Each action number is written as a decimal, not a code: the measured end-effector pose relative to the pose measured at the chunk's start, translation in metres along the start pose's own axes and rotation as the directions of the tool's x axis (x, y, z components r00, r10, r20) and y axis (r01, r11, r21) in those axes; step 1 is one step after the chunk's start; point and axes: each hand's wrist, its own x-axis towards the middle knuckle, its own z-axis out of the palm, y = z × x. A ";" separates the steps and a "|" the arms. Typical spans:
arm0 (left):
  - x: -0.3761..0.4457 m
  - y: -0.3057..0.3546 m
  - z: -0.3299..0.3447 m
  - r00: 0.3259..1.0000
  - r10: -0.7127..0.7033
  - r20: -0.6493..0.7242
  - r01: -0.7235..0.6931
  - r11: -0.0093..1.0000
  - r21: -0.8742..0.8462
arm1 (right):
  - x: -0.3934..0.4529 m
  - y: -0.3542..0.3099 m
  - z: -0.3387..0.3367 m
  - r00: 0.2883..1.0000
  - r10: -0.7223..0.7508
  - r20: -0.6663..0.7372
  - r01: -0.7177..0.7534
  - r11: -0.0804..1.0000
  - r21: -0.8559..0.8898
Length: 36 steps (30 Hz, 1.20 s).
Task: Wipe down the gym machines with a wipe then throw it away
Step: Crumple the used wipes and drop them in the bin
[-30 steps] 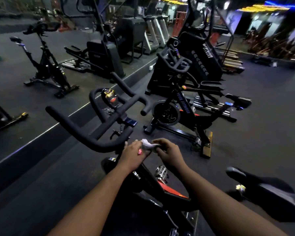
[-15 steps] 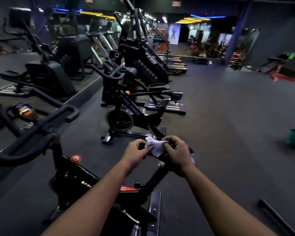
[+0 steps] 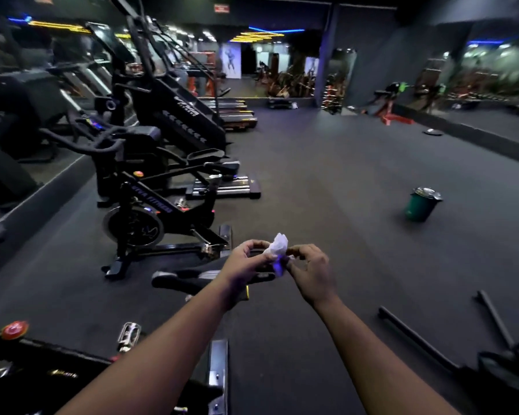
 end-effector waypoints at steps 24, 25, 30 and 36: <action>0.369 -0.056 0.150 0.963 -0.142 0.228 0.107 0.982 0.157 | 0.225 0.256 -0.043 0.808 0.587 0.039 -0.563 0.752 0.343; 0.386 -0.057 0.162 0.963 -0.144 0.227 0.108 0.981 0.163 | 0.238 0.274 -0.046 0.799 0.601 0.017 -0.569 0.748 0.340; 0.465 -0.060 0.208 0.963 -0.115 0.245 0.040 0.955 0.293 | 0.305 0.352 -0.076 0.772 0.629 -0.090 -0.560 0.740 0.373; 0.559 -0.055 0.261 0.976 -0.119 0.183 0.047 0.935 0.353 | 0.387 0.451 -0.120 0.745 0.660 -0.096 -0.554 0.692 0.462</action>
